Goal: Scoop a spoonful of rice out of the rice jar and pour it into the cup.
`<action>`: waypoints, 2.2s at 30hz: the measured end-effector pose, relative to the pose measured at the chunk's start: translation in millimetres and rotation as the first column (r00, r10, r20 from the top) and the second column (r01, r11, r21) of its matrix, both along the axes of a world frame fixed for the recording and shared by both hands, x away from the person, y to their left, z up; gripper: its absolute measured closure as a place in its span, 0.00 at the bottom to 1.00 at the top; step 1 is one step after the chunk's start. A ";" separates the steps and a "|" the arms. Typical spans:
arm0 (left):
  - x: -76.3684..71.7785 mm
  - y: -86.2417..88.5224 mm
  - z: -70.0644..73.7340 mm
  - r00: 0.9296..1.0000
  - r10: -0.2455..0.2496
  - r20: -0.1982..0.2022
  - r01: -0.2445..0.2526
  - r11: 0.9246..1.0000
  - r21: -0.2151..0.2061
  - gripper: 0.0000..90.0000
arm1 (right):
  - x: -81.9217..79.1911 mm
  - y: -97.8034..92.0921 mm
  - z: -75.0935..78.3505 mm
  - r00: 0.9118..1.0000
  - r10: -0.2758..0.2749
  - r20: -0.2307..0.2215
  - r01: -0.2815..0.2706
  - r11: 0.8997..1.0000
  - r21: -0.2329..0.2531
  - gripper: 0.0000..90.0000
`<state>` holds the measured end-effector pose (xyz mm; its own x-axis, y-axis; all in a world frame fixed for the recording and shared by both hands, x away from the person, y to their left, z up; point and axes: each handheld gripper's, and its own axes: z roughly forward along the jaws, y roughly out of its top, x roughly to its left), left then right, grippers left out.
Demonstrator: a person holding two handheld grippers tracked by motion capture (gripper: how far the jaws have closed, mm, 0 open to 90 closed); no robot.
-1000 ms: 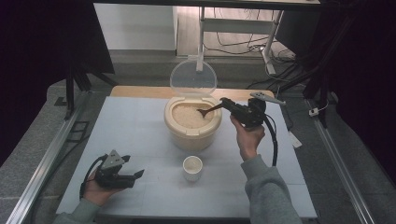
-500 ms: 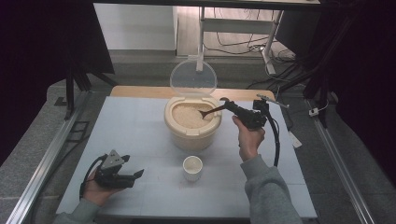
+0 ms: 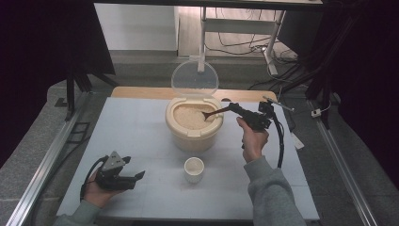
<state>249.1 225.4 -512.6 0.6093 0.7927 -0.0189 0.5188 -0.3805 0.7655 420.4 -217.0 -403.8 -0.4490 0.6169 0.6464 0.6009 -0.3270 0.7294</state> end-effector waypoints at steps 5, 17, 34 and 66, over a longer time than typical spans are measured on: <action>-0.1 -0.4 0.1 1.000 -0.003 0.001 0.003 1.000 0.003 0.24 | 0.0 -3.8 1.1 1.000 -0.003 -0.011 0.003 1.000 0.026 0.93; 0.1 0.0 0.2 1.000 -0.002 0.002 0.002 1.000 0.005 0.24 | 1.4 -12.6 -0.6 0.998 -0.011 -0.067 0.018 0.995 0.100 0.93; 0.1 -0.1 -0.2 1.000 -0.001 0.002 0.001 1.000 0.011 0.24 | 1.0 -24.0 1.5 0.995 0.001 -0.098 0.017 0.982 0.186 0.93; 1.5 -0.5 -1.3 1.000 0.003 -0.001 -0.003 1.000 0.019 0.24 | -19.9 -36.0 5.9 0.992 0.087 -0.086 -0.062 0.965 0.255 0.93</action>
